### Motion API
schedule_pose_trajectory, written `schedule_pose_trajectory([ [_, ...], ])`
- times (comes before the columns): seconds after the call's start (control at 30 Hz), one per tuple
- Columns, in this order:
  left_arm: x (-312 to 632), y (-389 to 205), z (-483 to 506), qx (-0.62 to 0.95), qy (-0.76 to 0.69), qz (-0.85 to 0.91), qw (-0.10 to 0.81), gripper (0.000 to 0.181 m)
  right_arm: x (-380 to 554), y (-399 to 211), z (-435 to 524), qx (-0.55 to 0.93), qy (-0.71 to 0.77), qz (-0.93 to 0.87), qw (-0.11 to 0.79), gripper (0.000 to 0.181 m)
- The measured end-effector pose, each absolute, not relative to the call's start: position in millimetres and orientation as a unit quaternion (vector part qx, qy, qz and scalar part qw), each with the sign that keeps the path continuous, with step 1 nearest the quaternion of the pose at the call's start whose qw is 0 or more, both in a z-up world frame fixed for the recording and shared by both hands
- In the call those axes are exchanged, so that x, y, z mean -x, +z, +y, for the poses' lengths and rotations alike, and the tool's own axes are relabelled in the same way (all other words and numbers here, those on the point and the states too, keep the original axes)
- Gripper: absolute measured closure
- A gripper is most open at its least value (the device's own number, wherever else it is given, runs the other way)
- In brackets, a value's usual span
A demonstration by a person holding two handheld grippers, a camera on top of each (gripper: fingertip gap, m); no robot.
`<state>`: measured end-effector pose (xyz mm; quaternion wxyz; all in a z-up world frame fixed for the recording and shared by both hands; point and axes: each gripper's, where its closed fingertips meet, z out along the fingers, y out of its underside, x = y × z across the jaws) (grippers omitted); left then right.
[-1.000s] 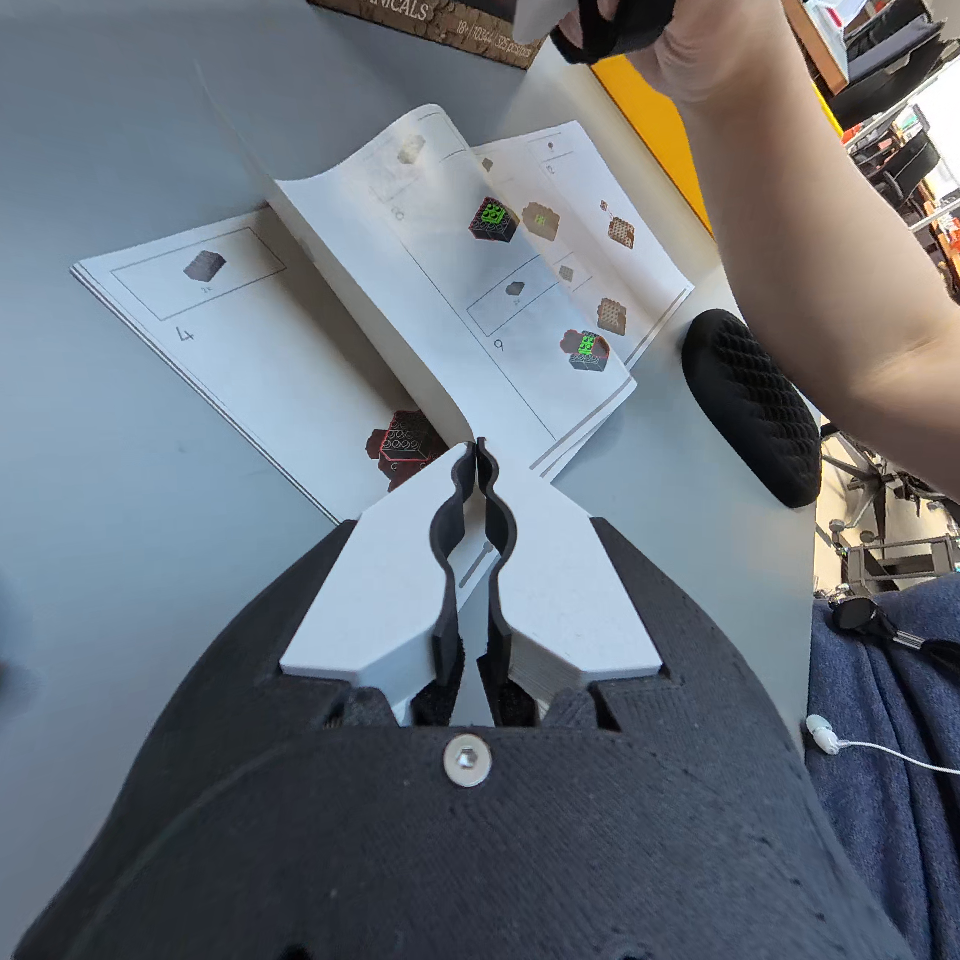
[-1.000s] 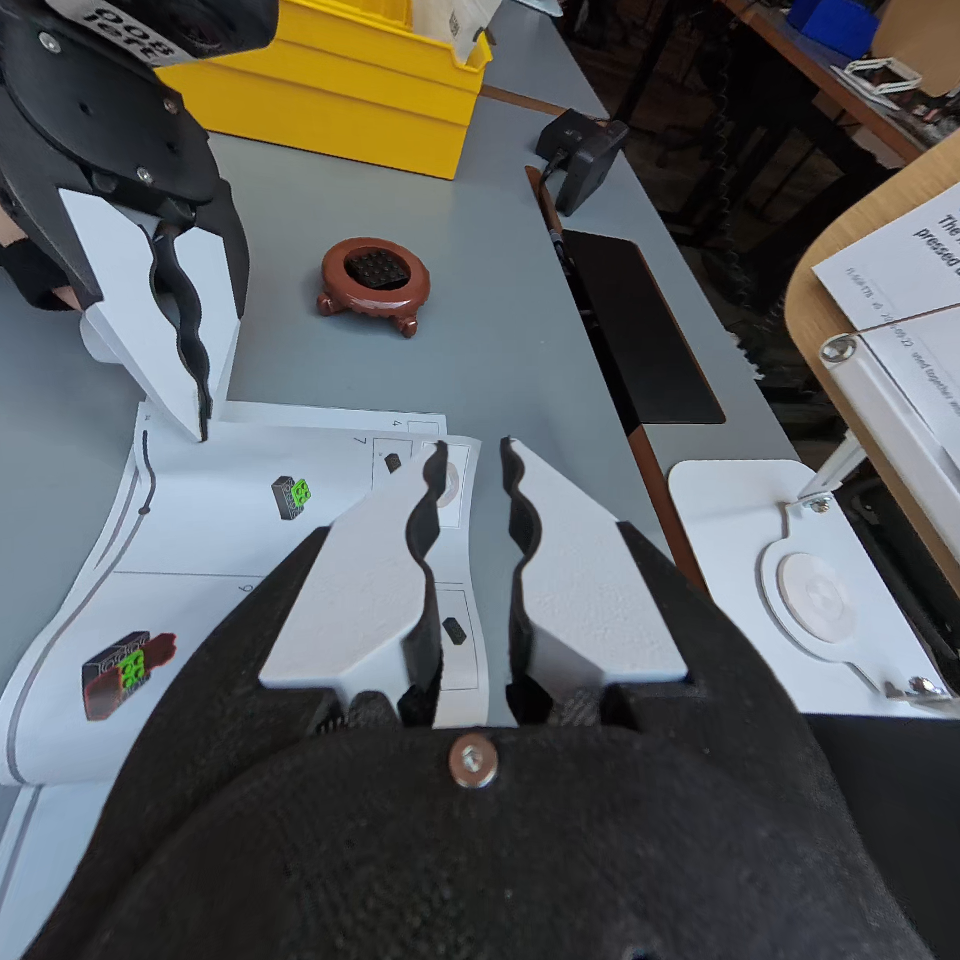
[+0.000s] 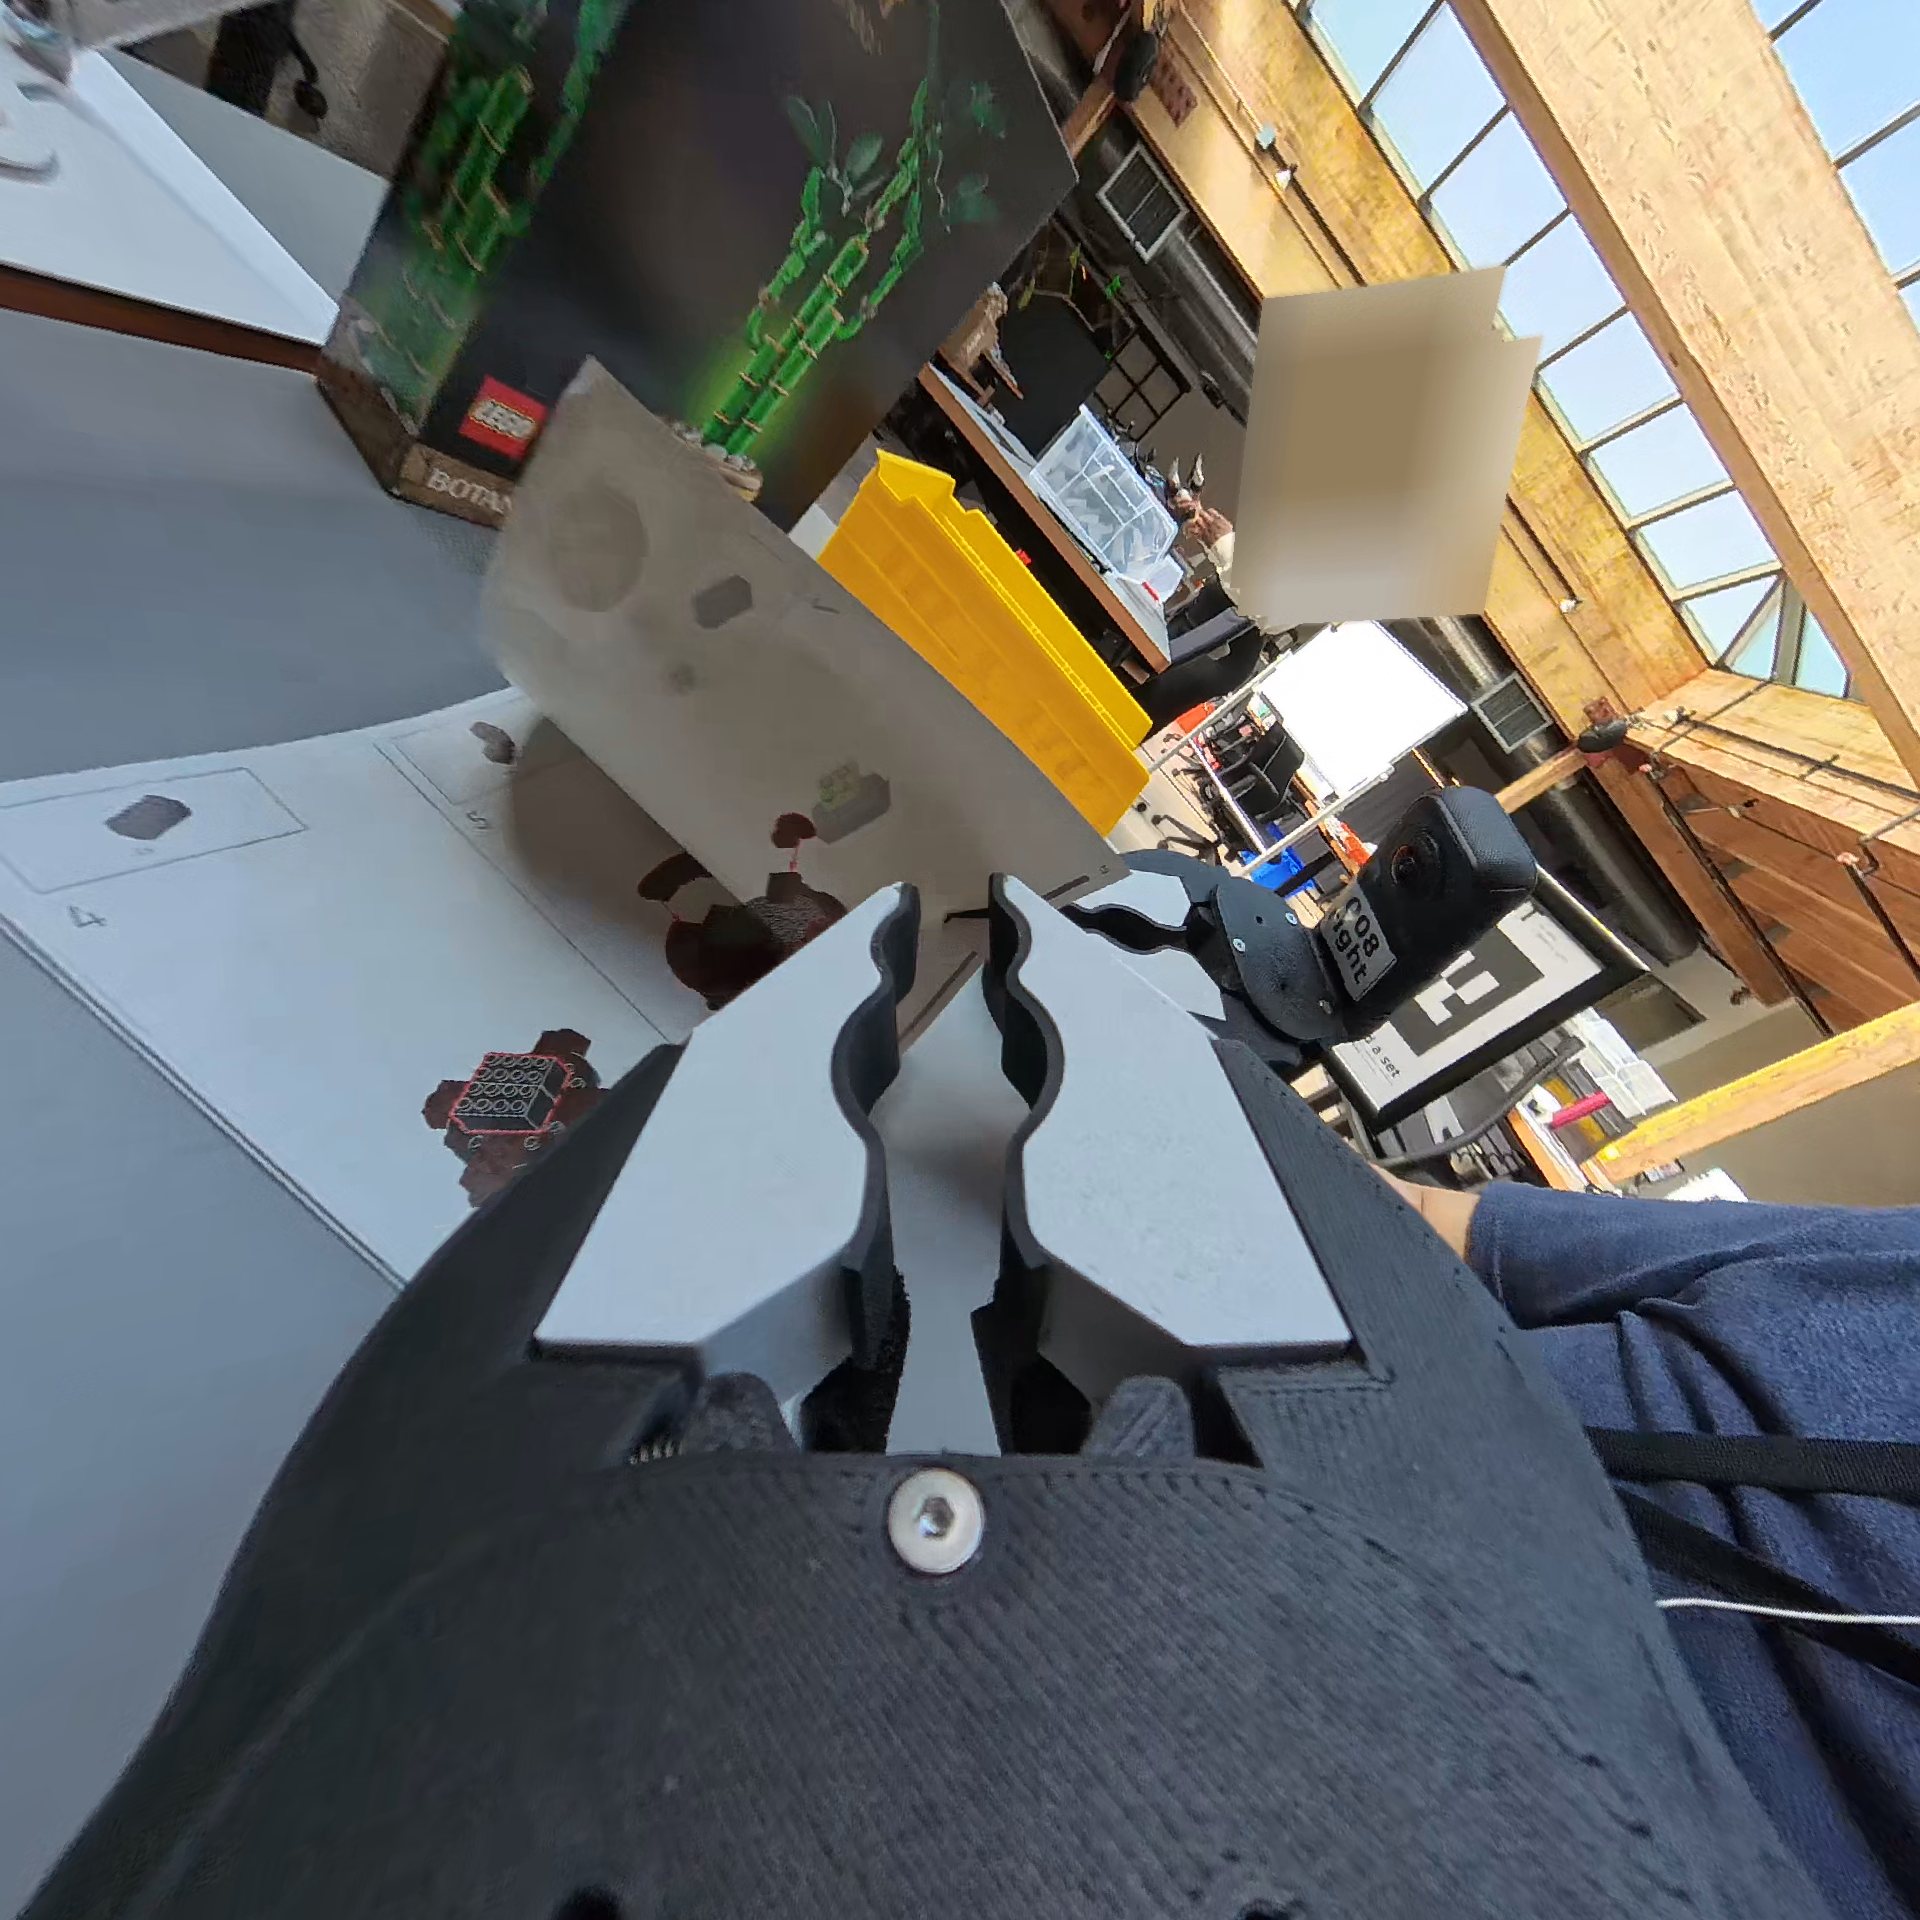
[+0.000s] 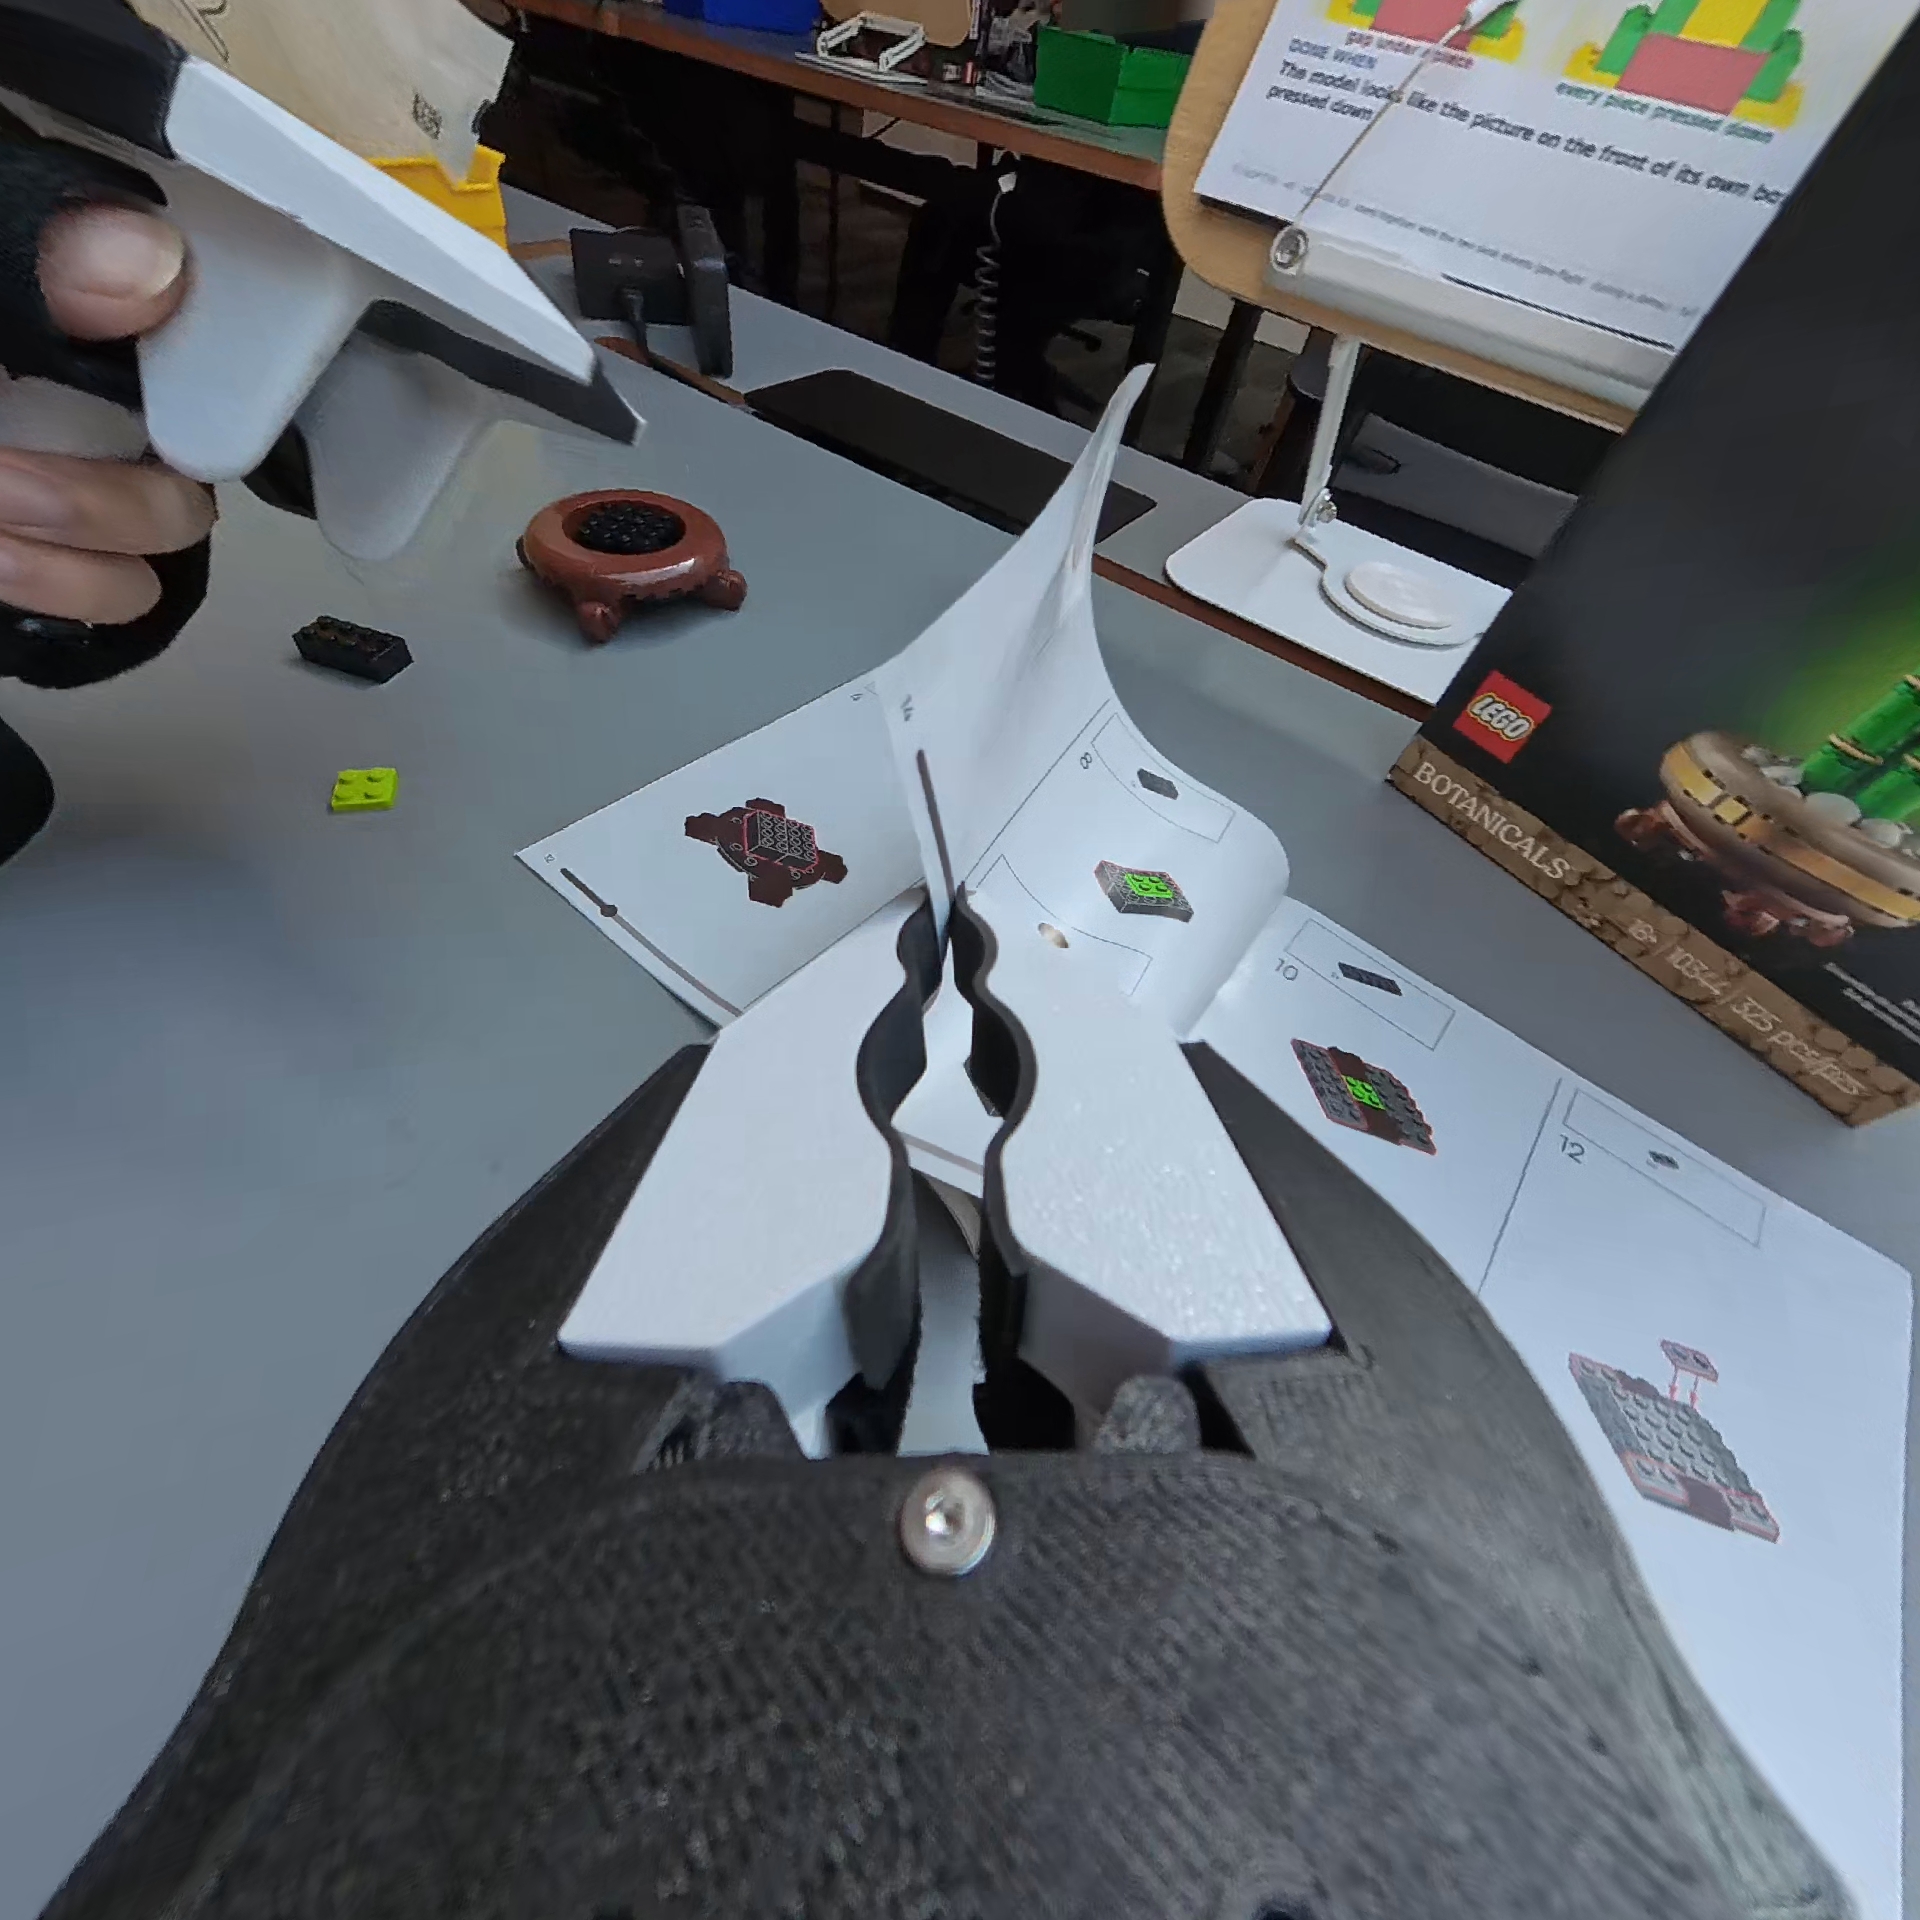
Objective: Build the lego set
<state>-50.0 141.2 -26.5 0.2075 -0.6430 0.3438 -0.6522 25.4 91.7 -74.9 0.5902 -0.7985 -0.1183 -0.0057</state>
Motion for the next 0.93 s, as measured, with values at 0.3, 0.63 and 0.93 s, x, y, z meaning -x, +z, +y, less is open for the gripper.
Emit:
schedule_pose_trajectory([
  [0.3,66,-72,157,0.709,-0.537,0.392,0.234,0.181,-92,-61,54,0.782,0.021,-0.009,0.623,0.181],
  [0.63,56,-139,152,0.764,-0.359,0.487,0.226,0.181,-136,-76,34,0.795,-0.015,0.033,0.606,0.181],
  [0.93,57,-156,145,0.776,-0.349,0.49,0.19,0.181,-142,-80,33,0.798,0.002,0.062,0.599,0.181],
])
